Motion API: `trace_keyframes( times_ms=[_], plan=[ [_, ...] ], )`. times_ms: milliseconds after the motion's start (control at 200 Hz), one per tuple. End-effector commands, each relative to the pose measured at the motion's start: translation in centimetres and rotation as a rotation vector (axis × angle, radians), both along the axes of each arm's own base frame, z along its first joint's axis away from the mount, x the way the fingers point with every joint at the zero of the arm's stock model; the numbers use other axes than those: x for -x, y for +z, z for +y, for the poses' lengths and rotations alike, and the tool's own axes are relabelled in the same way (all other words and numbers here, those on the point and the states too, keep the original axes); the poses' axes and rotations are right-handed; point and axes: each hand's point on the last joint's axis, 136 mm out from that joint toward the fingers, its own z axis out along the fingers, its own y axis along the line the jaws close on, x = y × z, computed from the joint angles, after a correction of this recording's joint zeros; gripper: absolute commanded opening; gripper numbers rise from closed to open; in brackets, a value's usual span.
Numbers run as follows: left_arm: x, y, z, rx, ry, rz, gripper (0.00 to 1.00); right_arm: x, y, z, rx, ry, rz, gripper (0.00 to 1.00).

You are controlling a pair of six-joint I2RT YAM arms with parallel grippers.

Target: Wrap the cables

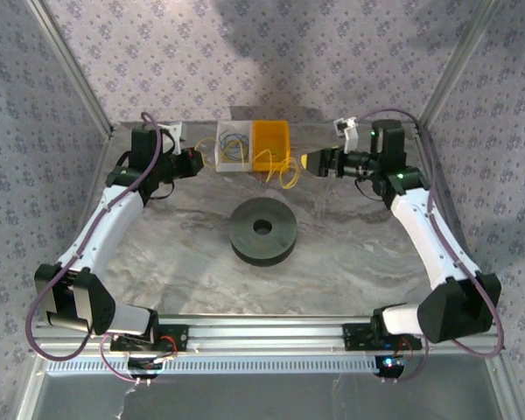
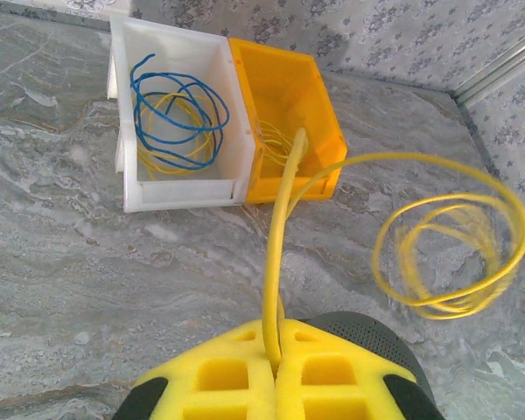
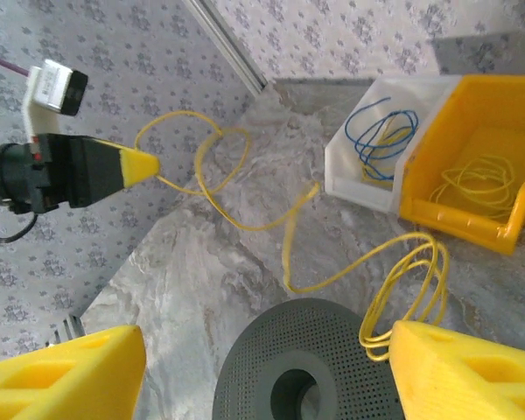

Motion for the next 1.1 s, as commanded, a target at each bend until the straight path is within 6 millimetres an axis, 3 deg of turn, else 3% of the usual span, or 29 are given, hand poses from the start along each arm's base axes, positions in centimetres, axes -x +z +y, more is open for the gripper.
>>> trace_keyframes(
  times_ms=[0,95,130,270,425,790,1094],
  plan=[
    [0.0,1.4,-0.5,0.024,-0.019,-0.035,0.00,1.0,0.6,-0.5,-0.024,0.010,-0.009,0.76],
    [0.0,1.5,-0.6,0.030,-0.025,-0.034,0.00,0.0,-0.3,-1.5,-0.025,-0.060,0.021,0.75],
    [0.1,1.6,-0.6,0.032,-0.027,-0.036,0.00,-0.4,-2.4,-2.0,-0.024,-0.094,0.070,0.74],
    [0.5,2.1,-0.8,0.040,-0.044,-0.040,0.00,-2.2,-5.6,-3.5,-0.053,-0.194,0.161,0.65],
    [0.9,2.8,-1.1,0.057,-0.064,-0.051,0.00,-3.6,-8.7,-3.5,-0.081,-0.229,0.243,0.60],
    [1.8,3.9,-1.7,0.076,-0.094,-0.076,0.00,-7.0,-11.2,-0.6,-0.182,-0.192,0.296,0.52],
    [2.4,4.6,-1.7,0.072,-0.103,-0.096,0.00,-7.7,-12.0,1.7,-0.205,-0.161,0.332,0.46]
  ],
)
